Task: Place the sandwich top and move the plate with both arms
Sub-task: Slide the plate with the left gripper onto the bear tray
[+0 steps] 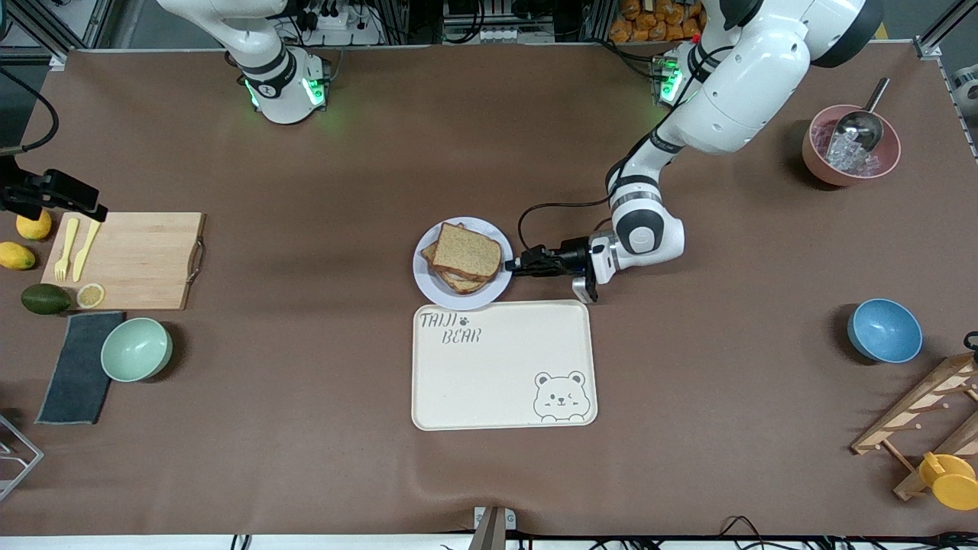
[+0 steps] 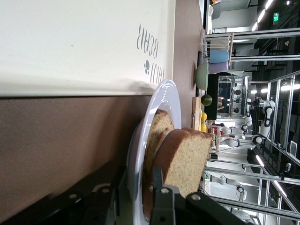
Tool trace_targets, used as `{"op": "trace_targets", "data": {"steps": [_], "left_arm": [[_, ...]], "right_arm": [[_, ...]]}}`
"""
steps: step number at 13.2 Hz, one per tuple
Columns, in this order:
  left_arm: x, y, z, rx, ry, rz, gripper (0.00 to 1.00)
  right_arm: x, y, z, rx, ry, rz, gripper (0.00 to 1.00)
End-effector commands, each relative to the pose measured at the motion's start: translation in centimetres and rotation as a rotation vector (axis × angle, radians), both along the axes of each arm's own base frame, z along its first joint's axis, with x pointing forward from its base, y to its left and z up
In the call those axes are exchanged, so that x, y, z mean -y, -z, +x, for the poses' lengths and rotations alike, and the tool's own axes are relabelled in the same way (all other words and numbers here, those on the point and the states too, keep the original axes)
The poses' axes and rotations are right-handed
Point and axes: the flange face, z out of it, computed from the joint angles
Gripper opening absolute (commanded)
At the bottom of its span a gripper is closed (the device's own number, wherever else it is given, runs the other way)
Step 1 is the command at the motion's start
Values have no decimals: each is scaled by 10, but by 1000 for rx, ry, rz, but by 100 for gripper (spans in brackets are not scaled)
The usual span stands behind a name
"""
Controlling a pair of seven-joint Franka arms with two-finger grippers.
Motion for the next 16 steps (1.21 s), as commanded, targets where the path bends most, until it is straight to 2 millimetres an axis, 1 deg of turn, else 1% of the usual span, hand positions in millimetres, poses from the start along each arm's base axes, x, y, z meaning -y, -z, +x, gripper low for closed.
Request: {"op": "trace_targets", "data": {"steps": [1, 2, 3, 5, 7, 11, 14, 15, 16], "left_arm": [[5, 8, -1, 36, 7, 12, 20], [5, 8, -1, 41, 8, 12, 17], [5, 8, -1, 45, 10, 12, 12], [5, 8, -1, 58, 15, 13, 0], [6, 10, -3, 55, 16, 12, 0], [8, 4, -2, 81, 20, 7, 0], [12, -7, 2, 112, 22, -2, 0], [10, -9, 4, 114, 16, -4, 0], [15, -16, 3, 119, 20, -16, 0]], "right_arm": [[-2, 1, 0, 1, 16, 10, 100], [-4, -1, 1, 7, 13, 10, 100], [-1, -1, 1, 8, 17, 11, 100], [-1, -1, 1, 7, 17, 9, 100], [0, 0, 2, 8, 19, 11, 100], [1, 2, 4, 4, 21, 11, 100], [-1, 2, 4, 5, 18, 9, 100], [0, 3, 5, 2, 19, 11, 100], [0, 3, 5, 2, 19, 11, 100]]}}
